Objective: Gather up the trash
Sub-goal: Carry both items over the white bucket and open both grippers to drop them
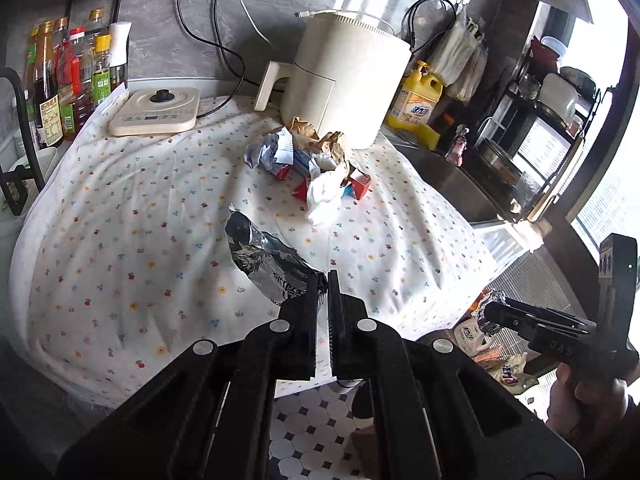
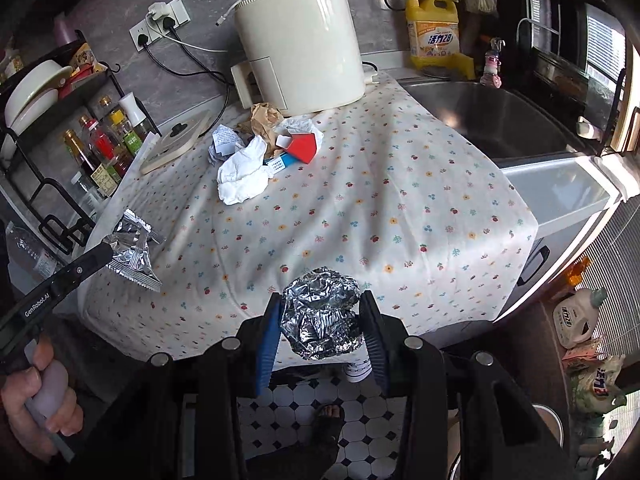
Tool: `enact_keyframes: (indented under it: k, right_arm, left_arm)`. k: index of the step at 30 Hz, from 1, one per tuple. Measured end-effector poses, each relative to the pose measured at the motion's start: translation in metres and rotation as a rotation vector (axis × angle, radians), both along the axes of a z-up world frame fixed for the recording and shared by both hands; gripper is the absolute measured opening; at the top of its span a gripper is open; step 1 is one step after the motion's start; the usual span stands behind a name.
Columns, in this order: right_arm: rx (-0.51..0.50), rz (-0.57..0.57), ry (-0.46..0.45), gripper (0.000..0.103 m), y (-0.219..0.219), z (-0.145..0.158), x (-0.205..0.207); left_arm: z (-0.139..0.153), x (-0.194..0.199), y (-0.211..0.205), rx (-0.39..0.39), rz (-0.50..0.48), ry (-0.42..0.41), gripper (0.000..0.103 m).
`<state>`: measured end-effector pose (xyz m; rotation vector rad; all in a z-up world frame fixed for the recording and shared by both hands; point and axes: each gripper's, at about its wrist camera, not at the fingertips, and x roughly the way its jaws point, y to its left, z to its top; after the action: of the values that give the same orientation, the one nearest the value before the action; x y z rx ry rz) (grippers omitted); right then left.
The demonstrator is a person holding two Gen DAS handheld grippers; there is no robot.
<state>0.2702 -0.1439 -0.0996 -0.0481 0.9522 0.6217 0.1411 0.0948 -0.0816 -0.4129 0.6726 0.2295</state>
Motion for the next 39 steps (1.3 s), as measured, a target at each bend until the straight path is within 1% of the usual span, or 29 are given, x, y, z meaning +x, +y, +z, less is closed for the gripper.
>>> enact_keyframes:
  k: [7,12,17,21,26,29,31,33,34,35,36,39]
  right_arm:
    - [-0.006,-0.089,0.035,0.039,-0.077,-0.018,-0.008]
    - [-0.002,-0.155,0.032,0.039,-0.129,-0.023,-0.012]
    - [-0.008,-0.234,0.037,0.039,-0.185,-0.031,-0.017]
    - [-0.021,-0.317,0.058,0.039,-0.235,-0.04,-0.024]
    - [-0.04,-0.397,0.066,0.039,-0.285,-0.048,-0.04]
    - [-0.025,-0.451,0.079,0.039,-0.311,-0.052,-0.049]
    - [-0.014,-0.466,0.083,0.039,-0.324,-0.054,-0.055]
    - [-0.003,-0.471,0.079,0.043,-0.333,-0.055,-0.06]
    - [0.004,-0.475,0.077,0.058,-0.338,-0.055,-0.062]
    - [0.02,-0.481,0.07,0.065,-0.343,-0.054,-0.064]
    - [0.031,-0.491,0.063,0.069,-0.349,-0.053,-0.066]
    - [0.035,-0.533,0.063,0.068,-0.368,-0.051,-0.071]
  left_arm:
    - [0.001,-0.004,-0.068,0.006,-0.061,0.012,0.005]
    - [-0.004,-0.006,-0.109,0.004,-0.103,0.027,0.005]
    - [-0.011,0.0,-0.151,0.002,-0.166,0.036,0.005]
    - [-0.017,0.007,-0.187,-0.021,-0.227,0.031,0.005]
    - [-0.03,0.019,-0.236,-0.041,-0.34,0.052,0.005]
    - [-0.036,0.028,-0.263,-0.052,-0.401,0.069,0.005]
    - [-0.039,0.032,-0.281,-0.049,-0.443,0.08,0.005]
    - [-0.041,0.036,-0.298,-0.049,-0.482,0.087,0.005]
    - [-0.042,0.038,-0.306,-0.048,-0.501,0.09,0.005]
    - [-0.043,0.04,-0.313,-0.047,-0.518,0.093,0.005]
    - [-0.044,0.041,-0.321,-0.045,-0.533,0.097,0.005]
    - [-0.048,0.045,-0.339,-0.046,-0.575,0.111,0.005]
